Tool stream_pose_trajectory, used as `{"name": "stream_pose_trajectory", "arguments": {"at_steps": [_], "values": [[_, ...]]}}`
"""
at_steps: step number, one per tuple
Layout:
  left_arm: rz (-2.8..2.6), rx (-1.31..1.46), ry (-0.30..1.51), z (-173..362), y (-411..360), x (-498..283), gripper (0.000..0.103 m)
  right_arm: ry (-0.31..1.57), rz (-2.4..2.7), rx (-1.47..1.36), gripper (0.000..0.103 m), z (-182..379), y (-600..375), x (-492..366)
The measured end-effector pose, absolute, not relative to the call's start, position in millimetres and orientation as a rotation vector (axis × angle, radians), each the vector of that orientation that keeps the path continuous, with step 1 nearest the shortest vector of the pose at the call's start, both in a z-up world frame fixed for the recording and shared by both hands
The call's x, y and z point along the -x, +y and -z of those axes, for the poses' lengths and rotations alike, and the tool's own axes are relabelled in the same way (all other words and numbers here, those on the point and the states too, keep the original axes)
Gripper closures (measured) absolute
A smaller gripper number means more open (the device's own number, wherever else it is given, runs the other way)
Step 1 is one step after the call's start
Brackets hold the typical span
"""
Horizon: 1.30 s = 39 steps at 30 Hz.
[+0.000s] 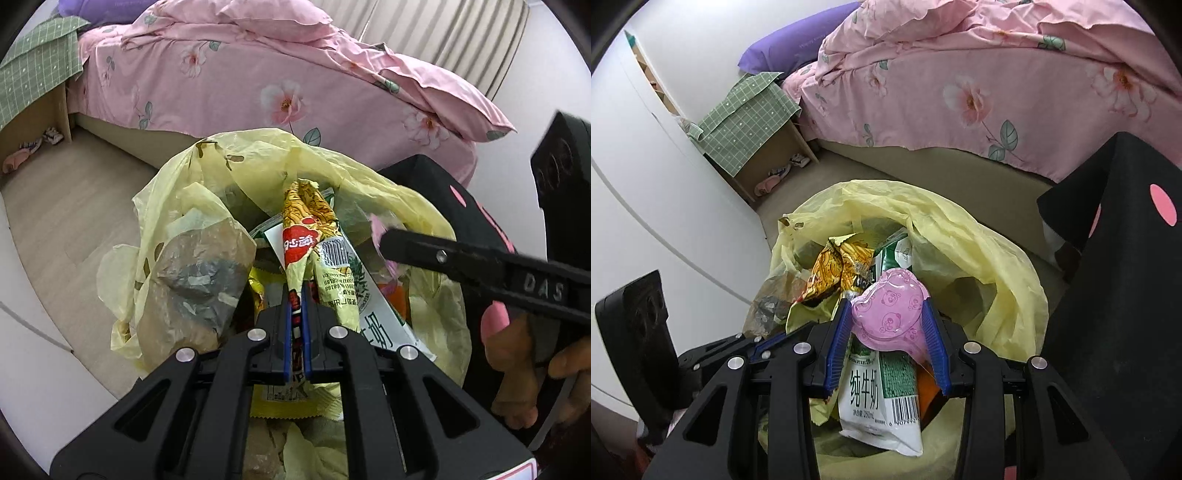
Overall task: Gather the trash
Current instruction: 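Carry the pink plastic cup and yellow snack bag to the trash bag and release, then return both tools to the table and grasp the red candy wrappers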
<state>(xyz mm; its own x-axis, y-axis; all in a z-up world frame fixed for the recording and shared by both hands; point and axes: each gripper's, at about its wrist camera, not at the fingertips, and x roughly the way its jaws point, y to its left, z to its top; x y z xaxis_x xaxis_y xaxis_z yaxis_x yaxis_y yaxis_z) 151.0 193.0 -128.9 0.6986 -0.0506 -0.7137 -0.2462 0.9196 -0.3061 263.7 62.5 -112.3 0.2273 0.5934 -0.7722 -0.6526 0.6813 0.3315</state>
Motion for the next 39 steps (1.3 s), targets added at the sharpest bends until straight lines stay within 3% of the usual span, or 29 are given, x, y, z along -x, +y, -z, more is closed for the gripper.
{"name": "stream_pose_trajectory", "arguments": {"at_steps": [4, 5, 6, 8, 20, 27, 31, 39], "values": [[-0.101, 0.466, 0.78, 126, 202, -144, 0.094, 1.013, -0.878, 0.088, 0.065, 108, 61, -257], [-0.085, 0.493, 0.771, 123, 204, -141, 0.085, 1.008, -0.88, 0.086, 0.065, 105, 60, -255], [-0.076, 0.503, 0.763, 120, 204, -139, 0.071, 1.002, -0.881, 0.077, 0.064, 102, 58, -255], [-0.075, 0.487, 0.734, 108, 201, -130, 0.056, 0.993, -0.873, 0.066, 0.055, 95, 54, -255], [-0.104, 0.462, 0.632, 43, 177, -102, 0.048, 0.804, -0.743, 0.102, 0.054, 10, -33, -231], [0.066, 0.308, 0.605, -1, 99, -112, 0.046, 0.681, -0.575, 0.134, 0.053, -38, -135, -201], [0.15, 0.236, 0.57, -26, 48, -111, 0.044, 0.634, -0.503, 0.09, 0.044, -54, -191, -181], [0.315, 0.155, 0.609, -6, -62, -108, 0.041, 0.58, -0.321, 0.122, 0.044, -58, -276, -137]]}}
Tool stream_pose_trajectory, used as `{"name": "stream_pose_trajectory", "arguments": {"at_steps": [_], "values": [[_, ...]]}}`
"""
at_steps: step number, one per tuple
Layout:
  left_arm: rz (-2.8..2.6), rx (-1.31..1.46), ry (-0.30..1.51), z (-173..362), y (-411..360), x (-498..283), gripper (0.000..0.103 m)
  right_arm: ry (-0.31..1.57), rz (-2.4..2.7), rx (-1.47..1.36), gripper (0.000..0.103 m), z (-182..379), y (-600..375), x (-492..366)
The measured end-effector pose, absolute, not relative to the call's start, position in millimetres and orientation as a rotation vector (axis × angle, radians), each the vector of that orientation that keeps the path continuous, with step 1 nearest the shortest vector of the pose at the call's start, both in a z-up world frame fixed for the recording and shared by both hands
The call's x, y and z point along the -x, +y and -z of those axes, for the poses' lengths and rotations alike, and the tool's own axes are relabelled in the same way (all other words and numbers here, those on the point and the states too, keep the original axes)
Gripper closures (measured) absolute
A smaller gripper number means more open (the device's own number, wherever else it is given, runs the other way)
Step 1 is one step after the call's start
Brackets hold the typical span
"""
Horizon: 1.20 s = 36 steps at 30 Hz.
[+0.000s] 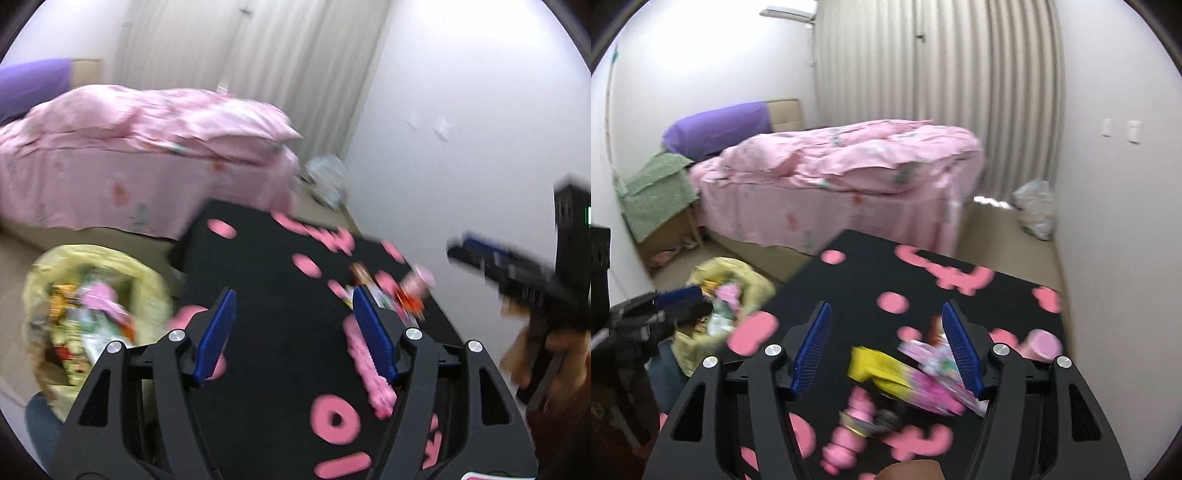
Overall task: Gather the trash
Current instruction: 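Return both tools to the table and grasp the red candy wrappers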
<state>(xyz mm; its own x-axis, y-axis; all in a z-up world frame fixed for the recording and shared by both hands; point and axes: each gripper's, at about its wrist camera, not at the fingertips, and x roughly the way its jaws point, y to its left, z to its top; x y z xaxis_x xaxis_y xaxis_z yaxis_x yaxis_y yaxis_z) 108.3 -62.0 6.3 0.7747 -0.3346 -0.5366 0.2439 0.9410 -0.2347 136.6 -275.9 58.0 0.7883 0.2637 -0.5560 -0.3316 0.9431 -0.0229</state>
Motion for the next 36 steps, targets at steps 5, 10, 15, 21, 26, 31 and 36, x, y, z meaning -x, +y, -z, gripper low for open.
{"name": "stream_pose_trajectory", "arguments": {"at_steps": [5, 10, 15, 21, 26, 31, 36], "values": [[0.428, 0.047, 0.66, 16, -106, -109, 0.041, 0.598, -0.227, 0.086, 0.044, -40, -313, -124], [0.44, 0.126, 0.699, 27, -97, -129, 0.041, 0.612, -0.107, 0.073, 0.044, -13, -343, -121], [0.533, 0.219, 0.746, 38, -91, -154, 0.041, 0.659, -0.048, 0.085, 0.044, 22, -362, -132], [0.581, 0.144, 0.737, 44, -125, -178, 0.04, 0.711, -0.042, 0.106, 0.044, 57, -367, -163], [0.613, 0.121, 0.742, 47, -138, -199, 0.04, 0.736, -0.046, -0.025, 0.044, 68, -379, -207], [0.704, 0.1, 0.744, 34, -150, -235, 0.04, 0.805, -0.035, -0.086, 0.049, 82, -387, -235], [0.773, -0.003, 0.803, 42, -187, -288, 0.035, 0.849, -0.108, -0.126, 0.071, 95, -393, -228]]}}
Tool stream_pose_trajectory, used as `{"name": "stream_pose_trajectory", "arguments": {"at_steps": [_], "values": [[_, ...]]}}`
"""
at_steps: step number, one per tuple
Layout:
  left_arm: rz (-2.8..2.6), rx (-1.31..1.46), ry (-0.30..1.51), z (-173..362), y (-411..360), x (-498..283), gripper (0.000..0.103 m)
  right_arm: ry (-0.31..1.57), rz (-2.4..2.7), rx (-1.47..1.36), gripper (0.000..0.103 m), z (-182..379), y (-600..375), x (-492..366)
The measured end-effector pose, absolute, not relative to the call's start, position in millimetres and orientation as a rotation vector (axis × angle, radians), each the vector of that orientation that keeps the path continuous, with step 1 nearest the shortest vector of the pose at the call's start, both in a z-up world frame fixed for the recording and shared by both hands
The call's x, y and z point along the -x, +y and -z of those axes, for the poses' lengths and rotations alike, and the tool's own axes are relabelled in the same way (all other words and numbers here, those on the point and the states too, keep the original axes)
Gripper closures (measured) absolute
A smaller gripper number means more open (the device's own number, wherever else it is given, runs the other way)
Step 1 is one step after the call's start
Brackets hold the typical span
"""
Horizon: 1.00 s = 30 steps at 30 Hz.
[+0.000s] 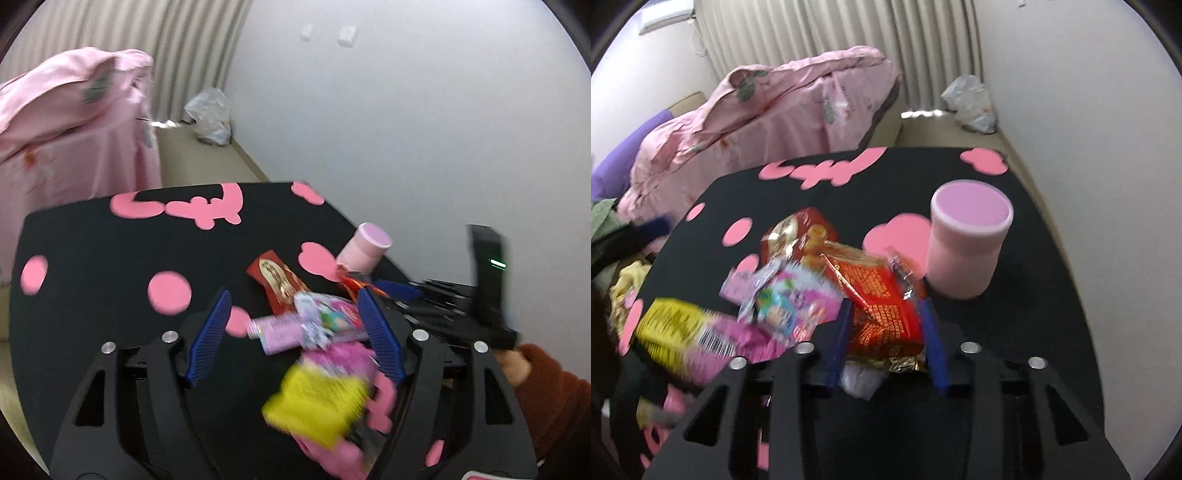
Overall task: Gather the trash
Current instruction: 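Return both tools to the table and grasp the red candy wrappers, then hold the red wrapper in the right tool while the left tool drops a red packet into the bag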
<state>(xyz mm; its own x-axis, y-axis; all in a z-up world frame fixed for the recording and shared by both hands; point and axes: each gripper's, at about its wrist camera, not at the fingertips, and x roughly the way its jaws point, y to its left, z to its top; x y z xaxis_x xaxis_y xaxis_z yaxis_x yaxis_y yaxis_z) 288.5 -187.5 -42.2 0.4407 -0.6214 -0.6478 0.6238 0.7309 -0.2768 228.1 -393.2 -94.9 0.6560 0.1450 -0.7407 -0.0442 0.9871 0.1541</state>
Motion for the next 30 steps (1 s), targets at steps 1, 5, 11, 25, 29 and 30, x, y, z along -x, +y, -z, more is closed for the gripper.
{"name": "stream_pose_trajectory", "arguments": {"at_steps": [1, 5, 11, 25, 29, 30], "values": [[0.771, -0.037, 0.826, 47, -198, -300, 0.035, 0.844, -0.098, -0.113, 0.073, 94, -394, -223], [0.765, -0.079, 0.943, 70, -232, -338, 0.035, 0.816, -0.068, -0.105, 0.075, 89, -400, -200], [0.674, -0.05, 1.117, 103, -252, -370, 0.052, 0.809, -0.038, -0.109, 0.075, 94, -405, -182], [0.594, 0.169, 0.957, 75, -154, -292, 0.09, 0.724, -0.109, -0.073, 0.075, 63, -369, -161], [0.535, 0.212, 0.871, 57, -114, -258, 0.097, 0.682, -0.134, -0.041, 0.075, 44, -349, -150], [0.524, 0.223, 0.86, 54, -105, -250, 0.098, 0.674, -0.139, -0.034, 0.075, 41, -344, -148]]}}
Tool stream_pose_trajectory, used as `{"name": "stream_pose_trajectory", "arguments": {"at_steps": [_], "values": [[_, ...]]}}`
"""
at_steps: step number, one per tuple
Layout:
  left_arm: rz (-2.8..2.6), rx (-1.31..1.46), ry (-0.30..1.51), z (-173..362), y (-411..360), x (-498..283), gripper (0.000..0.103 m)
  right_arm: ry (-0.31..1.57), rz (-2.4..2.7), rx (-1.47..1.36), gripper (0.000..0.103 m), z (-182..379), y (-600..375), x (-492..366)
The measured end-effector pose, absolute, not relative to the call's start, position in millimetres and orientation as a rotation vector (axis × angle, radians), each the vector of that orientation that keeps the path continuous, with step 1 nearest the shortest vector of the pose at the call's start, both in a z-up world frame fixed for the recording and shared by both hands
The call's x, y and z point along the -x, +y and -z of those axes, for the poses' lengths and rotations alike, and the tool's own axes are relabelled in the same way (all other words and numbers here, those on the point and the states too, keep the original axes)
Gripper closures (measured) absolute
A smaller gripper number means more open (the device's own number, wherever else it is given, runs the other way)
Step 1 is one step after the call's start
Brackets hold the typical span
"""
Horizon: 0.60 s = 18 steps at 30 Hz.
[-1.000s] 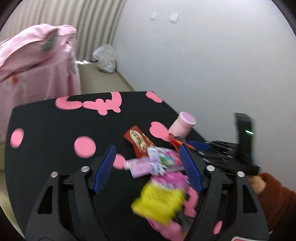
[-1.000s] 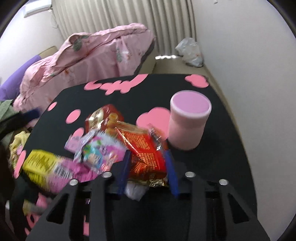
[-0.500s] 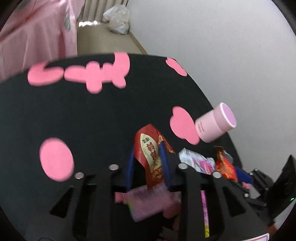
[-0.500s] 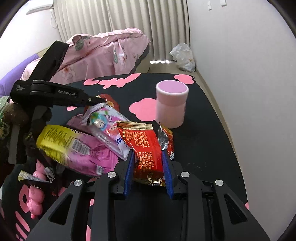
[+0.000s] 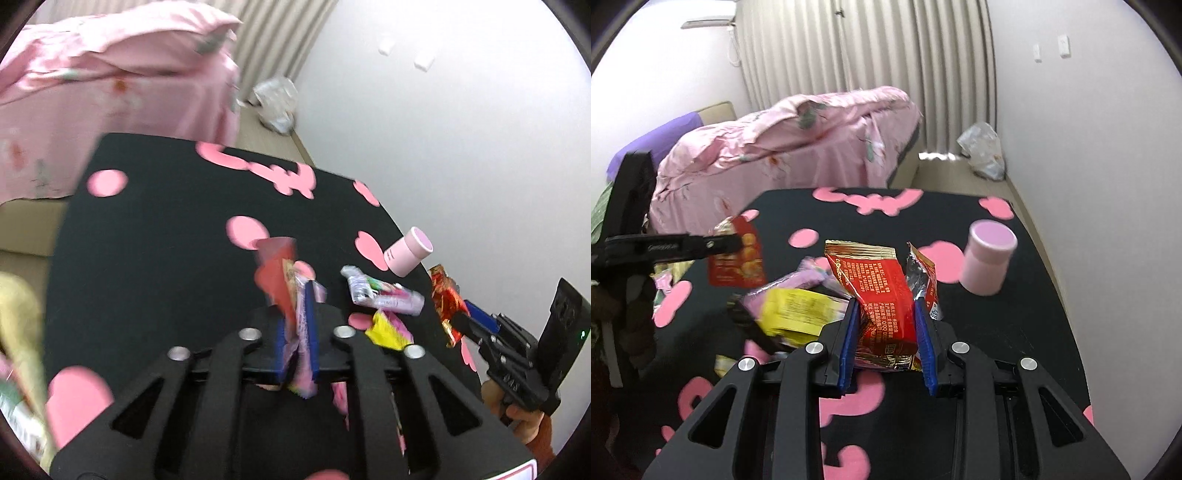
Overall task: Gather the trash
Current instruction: 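Hold the red wrapper in the right tool while the left tool drops a red packet into the bag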
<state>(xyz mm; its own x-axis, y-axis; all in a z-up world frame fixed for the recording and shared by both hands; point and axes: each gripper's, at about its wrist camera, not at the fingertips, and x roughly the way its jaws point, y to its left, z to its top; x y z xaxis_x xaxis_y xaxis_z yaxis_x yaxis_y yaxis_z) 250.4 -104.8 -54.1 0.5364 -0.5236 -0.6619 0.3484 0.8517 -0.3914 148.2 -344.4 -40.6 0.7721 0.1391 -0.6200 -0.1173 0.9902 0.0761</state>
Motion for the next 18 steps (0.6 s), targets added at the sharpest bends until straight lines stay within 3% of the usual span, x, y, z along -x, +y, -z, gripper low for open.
{"name": "stream_pose_trajectory", "arguments": {"at_steps": [6, 13, 14, 15, 17, 18], "values": [[0.504, 0.31, 0.803, 42, -51, -204, 0.098, 0.627, -0.176, 0.019, 0.075, 18, -310, -134], [0.487, 0.315, 0.863, 60, -13, -172, 0.096, 0.617, -0.238, 0.063, 0.075, 9, -272, -119], [0.478, 0.311, 0.86, 62, -8, -169, 0.088, 0.617, -0.244, 0.062, 0.075, 9, -267, -117], [0.466, 0.306, 0.853, 63, -4, -167, 0.07, 0.616, -0.248, 0.063, 0.075, 9, -265, -115], [0.455, 0.291, 0.818, 61, 7, -156, 0.053, 0.616, -0.256, 0.065, 0.075, 9, -260, -111], [0.464, 0.285, 0.807, 60, 9, -152, 0.051, 0.617, -0.26, 0.065, 0.075, 10, -258, -109]]}}
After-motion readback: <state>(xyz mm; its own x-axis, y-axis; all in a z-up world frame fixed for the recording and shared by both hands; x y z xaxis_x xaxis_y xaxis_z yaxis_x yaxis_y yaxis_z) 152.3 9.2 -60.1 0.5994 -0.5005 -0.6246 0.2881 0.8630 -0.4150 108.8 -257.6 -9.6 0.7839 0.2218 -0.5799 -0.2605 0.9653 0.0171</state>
